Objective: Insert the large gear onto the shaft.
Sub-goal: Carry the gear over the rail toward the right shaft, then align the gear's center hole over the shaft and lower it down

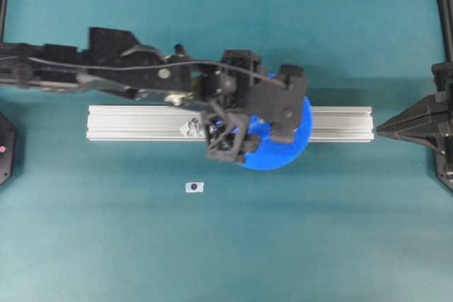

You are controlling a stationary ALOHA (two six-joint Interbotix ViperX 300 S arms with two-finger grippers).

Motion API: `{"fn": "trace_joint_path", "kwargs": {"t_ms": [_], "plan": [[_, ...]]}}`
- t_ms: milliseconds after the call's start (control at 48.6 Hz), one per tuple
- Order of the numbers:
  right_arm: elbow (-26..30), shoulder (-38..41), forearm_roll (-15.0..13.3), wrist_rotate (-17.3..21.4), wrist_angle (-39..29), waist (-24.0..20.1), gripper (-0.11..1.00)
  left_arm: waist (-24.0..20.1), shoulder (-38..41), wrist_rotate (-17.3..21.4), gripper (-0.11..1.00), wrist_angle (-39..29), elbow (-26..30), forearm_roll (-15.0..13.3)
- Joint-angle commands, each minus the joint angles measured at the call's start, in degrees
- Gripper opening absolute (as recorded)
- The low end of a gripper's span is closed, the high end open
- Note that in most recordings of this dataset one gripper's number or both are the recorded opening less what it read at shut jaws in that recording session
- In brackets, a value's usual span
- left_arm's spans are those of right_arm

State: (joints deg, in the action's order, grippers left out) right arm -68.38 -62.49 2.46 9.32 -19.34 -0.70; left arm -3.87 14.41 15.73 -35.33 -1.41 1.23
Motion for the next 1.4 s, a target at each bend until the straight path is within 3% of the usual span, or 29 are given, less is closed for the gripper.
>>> {"fn": "trace_joint_path", "kwargs": {"t_ms": [0,288,926,1379], "plan": [[0.53,0.18,-0.09,0.53,0.44,-0.09,0.01,-0.88,0.00,0.18,0.78,0.18,3.69,0.09],[0.35,0.18,-0.09,0.53,0.26,-0.09,0.01,-1.41,4.39,3.52,0.78,-0.26,6.86,0.09],[0.26,-0.09,0.00,0.62,0.09,-0.09,0.01,-5.27,5.80,3.69,0.78,-2.72,7.82,0.09],[0.44,0.00,0.00,0.62,0.09,-0.09,0.01,-5.19,5.45,3.25,0.78,-4.48,6.06,0.00]]}}
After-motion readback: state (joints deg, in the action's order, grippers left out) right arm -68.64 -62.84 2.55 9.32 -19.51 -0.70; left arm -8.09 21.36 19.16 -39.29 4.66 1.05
